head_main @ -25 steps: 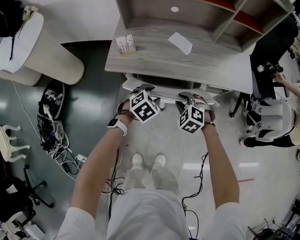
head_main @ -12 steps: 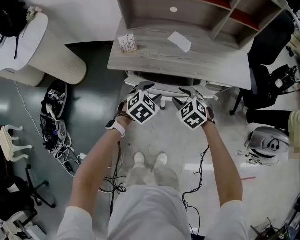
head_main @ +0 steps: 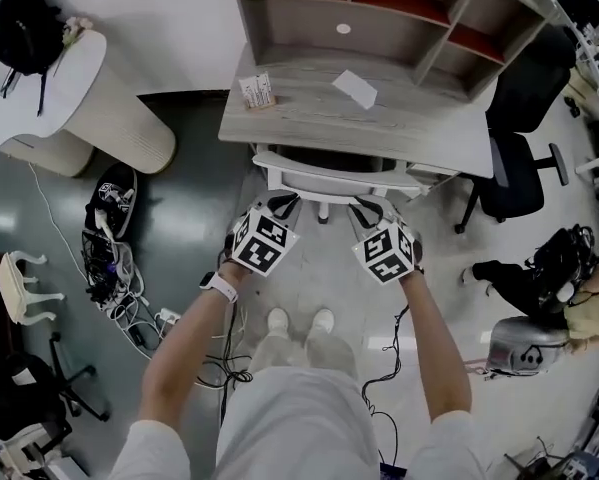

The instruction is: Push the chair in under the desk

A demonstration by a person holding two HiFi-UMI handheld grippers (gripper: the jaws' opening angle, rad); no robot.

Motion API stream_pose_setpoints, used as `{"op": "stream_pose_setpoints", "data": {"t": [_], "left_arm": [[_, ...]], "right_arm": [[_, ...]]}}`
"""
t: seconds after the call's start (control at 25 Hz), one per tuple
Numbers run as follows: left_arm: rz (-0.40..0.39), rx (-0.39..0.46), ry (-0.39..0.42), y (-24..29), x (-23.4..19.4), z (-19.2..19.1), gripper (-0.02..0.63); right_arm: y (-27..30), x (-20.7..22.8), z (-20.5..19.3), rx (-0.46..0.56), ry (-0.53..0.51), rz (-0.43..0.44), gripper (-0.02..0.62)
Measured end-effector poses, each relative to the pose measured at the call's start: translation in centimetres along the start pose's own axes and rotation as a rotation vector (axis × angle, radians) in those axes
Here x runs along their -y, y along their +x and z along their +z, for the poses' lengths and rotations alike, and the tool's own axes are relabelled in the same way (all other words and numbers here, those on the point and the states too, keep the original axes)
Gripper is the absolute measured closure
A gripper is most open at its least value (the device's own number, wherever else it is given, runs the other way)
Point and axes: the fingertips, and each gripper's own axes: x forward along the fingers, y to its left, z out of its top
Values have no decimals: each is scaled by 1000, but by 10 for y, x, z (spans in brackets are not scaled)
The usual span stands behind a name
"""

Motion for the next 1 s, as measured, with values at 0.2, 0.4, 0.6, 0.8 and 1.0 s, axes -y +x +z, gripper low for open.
{"op": "stream_pose_setpoints", "data": {"t": [0.2,0.4,0.6,0.8,1.0], "left_arm": [[21,45,-73,-34,20,-10,600],[54,86,-131,-67,37,-19,600],[79,136,-164,-109,62,-19,600],[100,189,-201,-147,81,-19,600],[129,245,-251,-179,91,-23,600]], "right_arm": [[-36,-7,1,50,86,-97,584],[-75,-28,15,93,122,-141,584],[-113,-52,19,133,176,-179,584],[-135,-82,25,163,180,-184,584],[-159,-106,35,204,209,-192,584]]}}
